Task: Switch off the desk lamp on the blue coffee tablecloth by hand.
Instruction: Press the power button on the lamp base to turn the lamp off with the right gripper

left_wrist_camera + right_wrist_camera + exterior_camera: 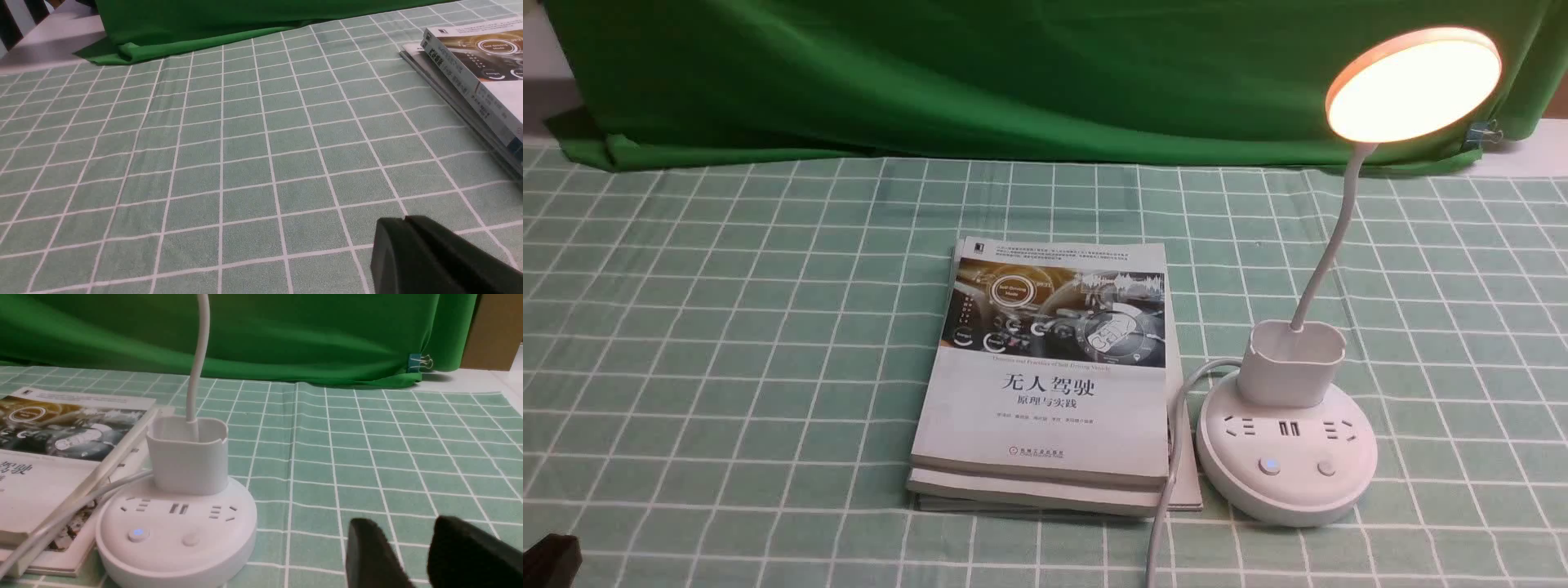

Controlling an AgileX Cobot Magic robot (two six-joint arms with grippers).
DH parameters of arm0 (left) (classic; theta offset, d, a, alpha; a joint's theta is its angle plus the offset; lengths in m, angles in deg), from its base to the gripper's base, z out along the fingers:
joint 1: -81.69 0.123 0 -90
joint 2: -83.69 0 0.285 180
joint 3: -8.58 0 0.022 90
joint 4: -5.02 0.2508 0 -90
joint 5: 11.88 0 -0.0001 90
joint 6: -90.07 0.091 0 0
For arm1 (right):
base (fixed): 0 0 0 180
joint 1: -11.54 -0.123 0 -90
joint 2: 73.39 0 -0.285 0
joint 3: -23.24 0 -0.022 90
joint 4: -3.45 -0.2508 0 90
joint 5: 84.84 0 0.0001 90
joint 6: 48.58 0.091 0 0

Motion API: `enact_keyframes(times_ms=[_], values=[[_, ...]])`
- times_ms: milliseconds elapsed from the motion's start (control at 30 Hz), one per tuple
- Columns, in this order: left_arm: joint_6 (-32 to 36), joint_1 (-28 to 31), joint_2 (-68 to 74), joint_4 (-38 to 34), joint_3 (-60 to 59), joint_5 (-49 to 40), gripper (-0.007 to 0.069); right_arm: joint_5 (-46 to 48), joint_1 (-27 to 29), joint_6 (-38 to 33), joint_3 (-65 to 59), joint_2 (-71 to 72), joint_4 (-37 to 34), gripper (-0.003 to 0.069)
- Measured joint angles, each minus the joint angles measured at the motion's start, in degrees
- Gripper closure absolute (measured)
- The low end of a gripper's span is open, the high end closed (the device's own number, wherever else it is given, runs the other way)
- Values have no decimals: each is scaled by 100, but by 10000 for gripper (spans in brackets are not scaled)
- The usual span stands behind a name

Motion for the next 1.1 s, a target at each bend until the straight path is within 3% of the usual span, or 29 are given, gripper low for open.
enact_keyframes(times_ms=[900,967,1067,1100], values=[[0,0,0,0,0,0,624,-78,0,56,0,0,-40,421],[0,0,0,0,0,0,624,-335,0,501,0,0,-296,421],[0,0,0,0,0,0,624,-872,0,1815,0,0,-777,421],[0,0,0,0,0,0,624,-872,0,1815,0,0,-777,421]])
